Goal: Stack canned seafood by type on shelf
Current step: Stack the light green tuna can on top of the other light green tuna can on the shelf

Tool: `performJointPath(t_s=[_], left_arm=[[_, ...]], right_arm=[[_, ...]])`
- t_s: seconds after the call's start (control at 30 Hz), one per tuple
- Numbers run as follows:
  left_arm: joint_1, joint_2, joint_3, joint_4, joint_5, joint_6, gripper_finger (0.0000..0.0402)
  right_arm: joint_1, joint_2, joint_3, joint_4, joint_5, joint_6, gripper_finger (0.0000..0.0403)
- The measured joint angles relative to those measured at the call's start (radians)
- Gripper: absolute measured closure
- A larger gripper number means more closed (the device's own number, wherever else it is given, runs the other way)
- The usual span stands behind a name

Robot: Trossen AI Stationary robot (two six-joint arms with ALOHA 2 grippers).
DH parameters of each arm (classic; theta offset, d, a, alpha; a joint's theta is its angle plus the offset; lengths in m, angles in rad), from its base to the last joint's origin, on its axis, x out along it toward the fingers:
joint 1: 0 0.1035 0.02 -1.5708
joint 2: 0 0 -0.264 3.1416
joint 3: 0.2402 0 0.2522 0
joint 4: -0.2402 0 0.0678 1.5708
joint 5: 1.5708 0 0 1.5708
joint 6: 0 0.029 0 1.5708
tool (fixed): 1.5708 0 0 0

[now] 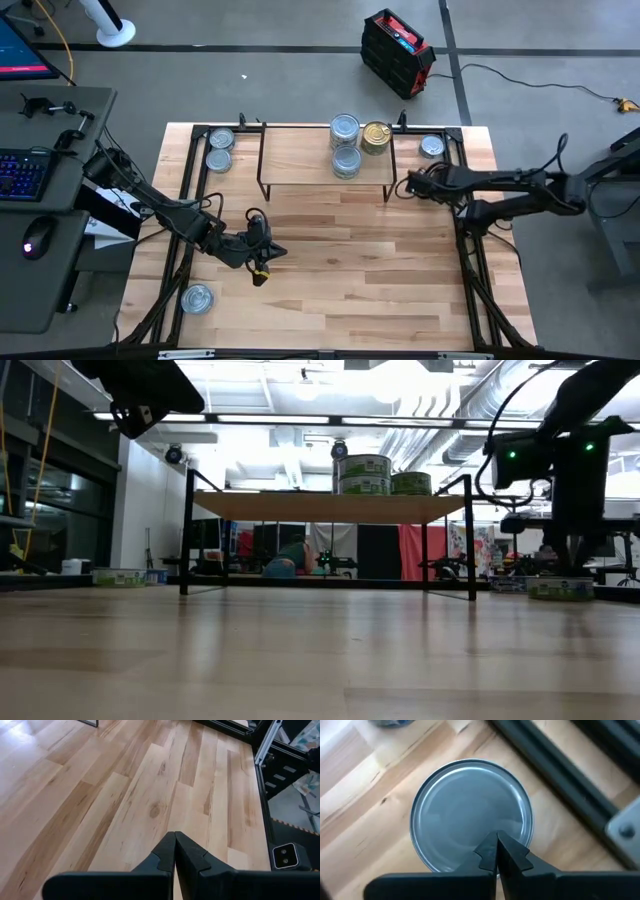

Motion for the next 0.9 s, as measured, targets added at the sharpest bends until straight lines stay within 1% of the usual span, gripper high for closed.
performJointPath(t_s=[0.07, 0.13, 0.3, 0.43, 0.63, 0.77, 0.9], left_arm=[[0.000, 0.000, 0.000, 0.000, 0.000, 0.002, 0.0401], [0.000, 0.000, 0.000, 0.000, 0.000, 0.002, 0.0401], [0.000, 0.000, 0.000, 0.000, 0.000, 0.002, 0.0401], [0.000, 0.000, 0.000, 0.000, 0.000, 0.002, 0.0401], [0.000, 0.000, 0.000, 0.000, 0.000, 0.010, 0.0401], [0.000, 0.000, 0.000, 0.000, 0.000, 0.044, 0.0401], [0.000, 0.000, 0.000, 0.000, 0.000, 0.058, 0.0401]], right_arm=[[0.059, -0.001, 0.000, -0.012, -0.002, 0.080, 0.0403], [0.121, -0.001, 0.000, -0.020, -0.005, 0.113, 0.0403], [0.249, -0.001, 0.001, -0.019, -0.014, 0.117, 0.0403], [0.348, -0.003, 0.002, -0.019, -0.043, 0.118, 0.0403], [0.513, -0.003, 0.003, -0.016, -0.077, 0.162, 0.0403], [0.616, -0.003, 0.004, 0.010, -0.108, 0.187, 0.0403], [0.699, -0.003, 0.005, 0.102, -0.130, 0.230, 0.0403]])
